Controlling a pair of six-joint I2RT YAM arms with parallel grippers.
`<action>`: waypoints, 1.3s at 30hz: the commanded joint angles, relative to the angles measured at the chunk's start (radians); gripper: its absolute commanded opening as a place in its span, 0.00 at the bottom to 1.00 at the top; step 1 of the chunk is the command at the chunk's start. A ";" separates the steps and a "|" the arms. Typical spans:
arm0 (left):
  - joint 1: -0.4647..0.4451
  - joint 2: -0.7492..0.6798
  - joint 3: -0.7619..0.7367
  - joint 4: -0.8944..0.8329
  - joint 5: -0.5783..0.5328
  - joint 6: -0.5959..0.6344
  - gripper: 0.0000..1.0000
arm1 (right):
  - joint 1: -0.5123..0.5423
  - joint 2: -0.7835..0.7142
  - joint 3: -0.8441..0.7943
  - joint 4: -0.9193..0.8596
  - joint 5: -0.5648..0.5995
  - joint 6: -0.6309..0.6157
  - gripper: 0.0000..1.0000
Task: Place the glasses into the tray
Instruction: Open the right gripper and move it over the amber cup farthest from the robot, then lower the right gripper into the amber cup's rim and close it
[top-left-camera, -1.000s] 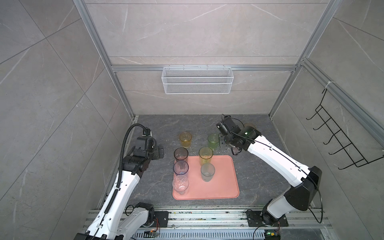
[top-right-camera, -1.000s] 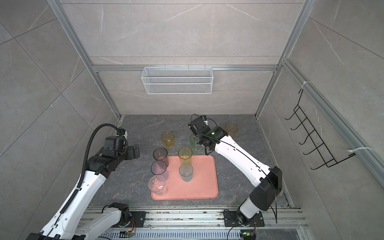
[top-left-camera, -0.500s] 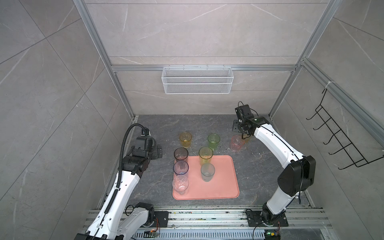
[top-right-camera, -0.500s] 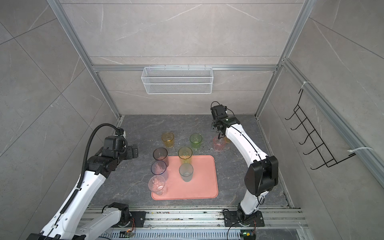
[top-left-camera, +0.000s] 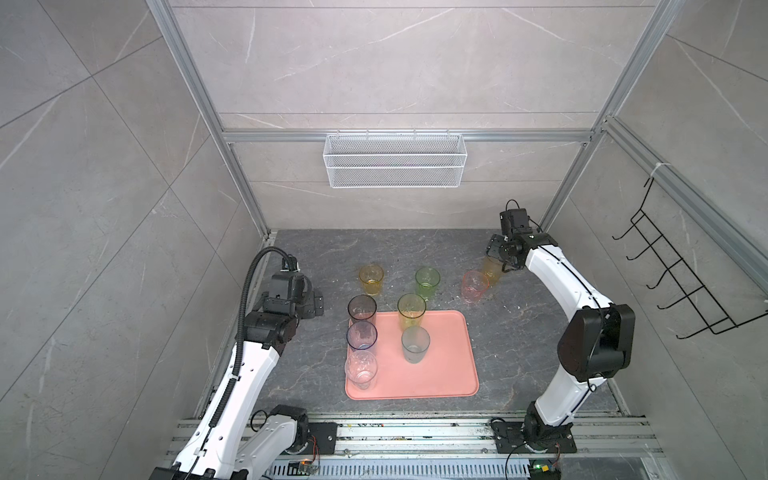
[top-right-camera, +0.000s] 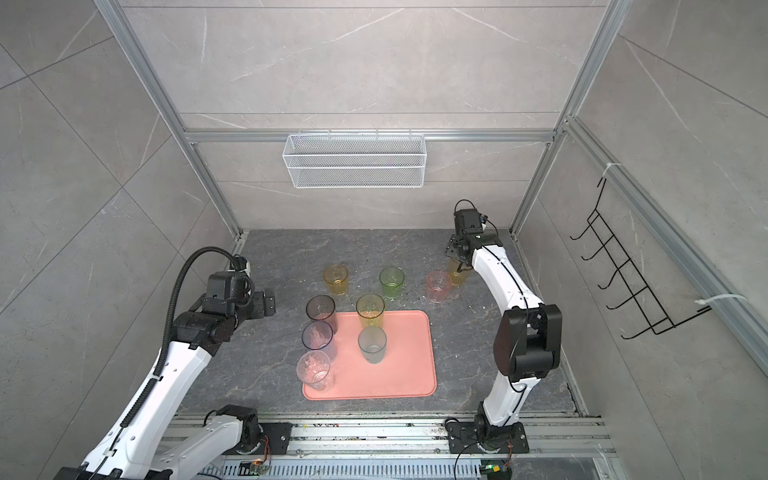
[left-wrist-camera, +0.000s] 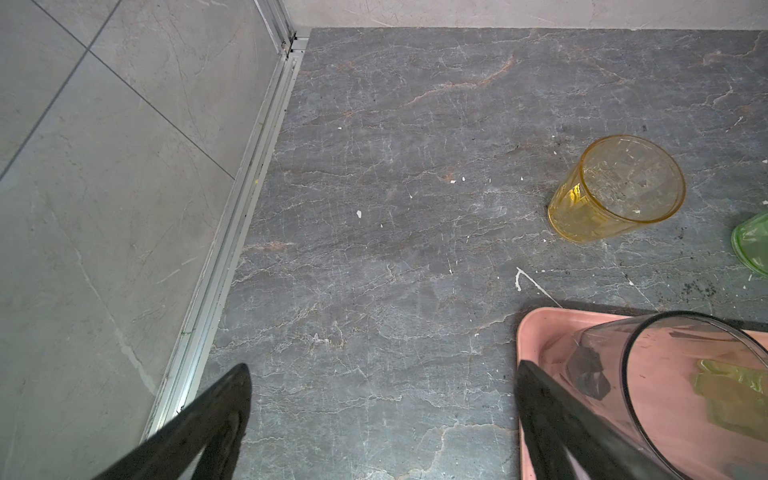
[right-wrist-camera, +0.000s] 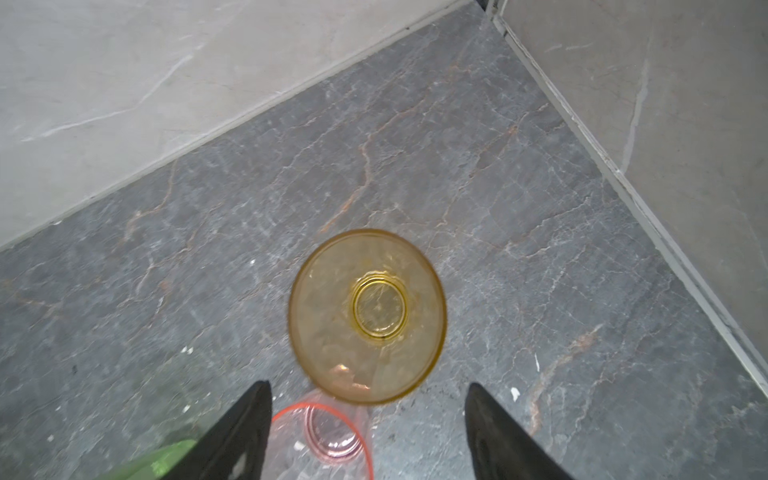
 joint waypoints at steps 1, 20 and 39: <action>0.007 -0.004 0.004 0.015 0.007 0.022 0.99 | -0.021 0.022 -0.036 0.046 -0.012 0.047 0.77; 0.016 -0.003 0.007 0.015 0.018 0.023 0.99 | -0.096 0.091 -0.058 0.094 -0.084 0.098 0.72; 0.018 -0.005 0.005 0.014 0.018 0.022 0.99 | -0.103 0.123 -0.081 0.127 -0.134 0.106 0.45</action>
